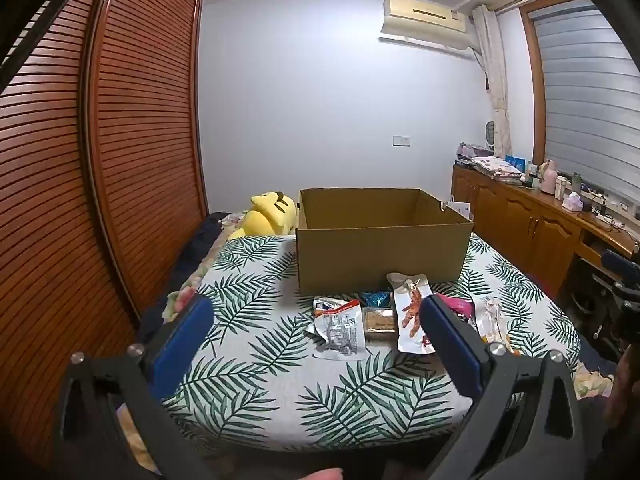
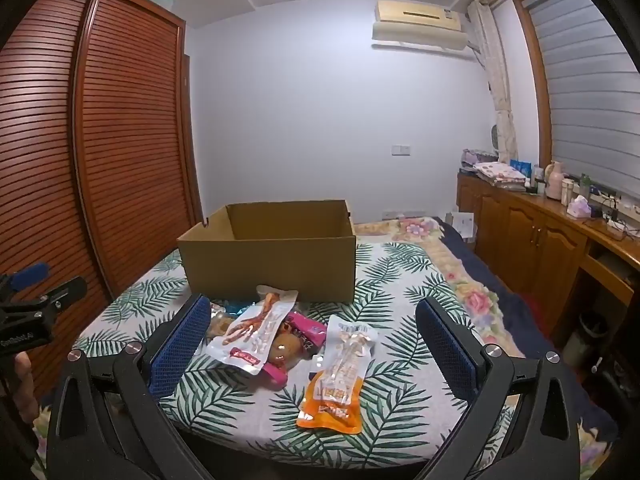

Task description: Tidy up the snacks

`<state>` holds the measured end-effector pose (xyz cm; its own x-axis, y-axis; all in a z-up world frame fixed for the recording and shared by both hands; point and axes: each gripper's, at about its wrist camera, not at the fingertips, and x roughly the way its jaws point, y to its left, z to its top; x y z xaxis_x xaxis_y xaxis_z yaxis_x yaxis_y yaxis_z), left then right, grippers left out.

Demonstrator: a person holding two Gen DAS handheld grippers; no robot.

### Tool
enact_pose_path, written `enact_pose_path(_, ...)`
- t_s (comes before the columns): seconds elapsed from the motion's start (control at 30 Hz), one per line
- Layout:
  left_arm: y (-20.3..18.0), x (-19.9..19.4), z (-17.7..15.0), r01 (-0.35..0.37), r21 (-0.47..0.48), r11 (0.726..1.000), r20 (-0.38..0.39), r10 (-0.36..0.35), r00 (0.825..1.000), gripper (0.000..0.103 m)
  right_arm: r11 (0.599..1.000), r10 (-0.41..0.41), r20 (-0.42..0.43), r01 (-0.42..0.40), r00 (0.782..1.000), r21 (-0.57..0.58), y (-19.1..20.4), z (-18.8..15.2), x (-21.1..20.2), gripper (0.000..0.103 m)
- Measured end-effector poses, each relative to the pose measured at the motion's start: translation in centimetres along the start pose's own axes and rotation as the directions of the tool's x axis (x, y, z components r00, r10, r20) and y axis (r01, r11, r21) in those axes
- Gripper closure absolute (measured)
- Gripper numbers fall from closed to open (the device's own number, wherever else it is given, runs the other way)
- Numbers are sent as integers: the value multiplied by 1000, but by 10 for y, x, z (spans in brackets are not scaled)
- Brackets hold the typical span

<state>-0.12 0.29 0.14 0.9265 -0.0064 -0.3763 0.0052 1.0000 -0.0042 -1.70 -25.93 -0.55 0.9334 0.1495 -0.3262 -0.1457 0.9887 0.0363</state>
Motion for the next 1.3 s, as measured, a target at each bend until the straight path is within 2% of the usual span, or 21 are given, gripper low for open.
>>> enact_pose_path(1.3, -3, -10, 7, 8, -5, 1000, 10, -8, 1000, 0, 1000, -7, -1, 7, 1000, 1, 0, 0, 0, 0)
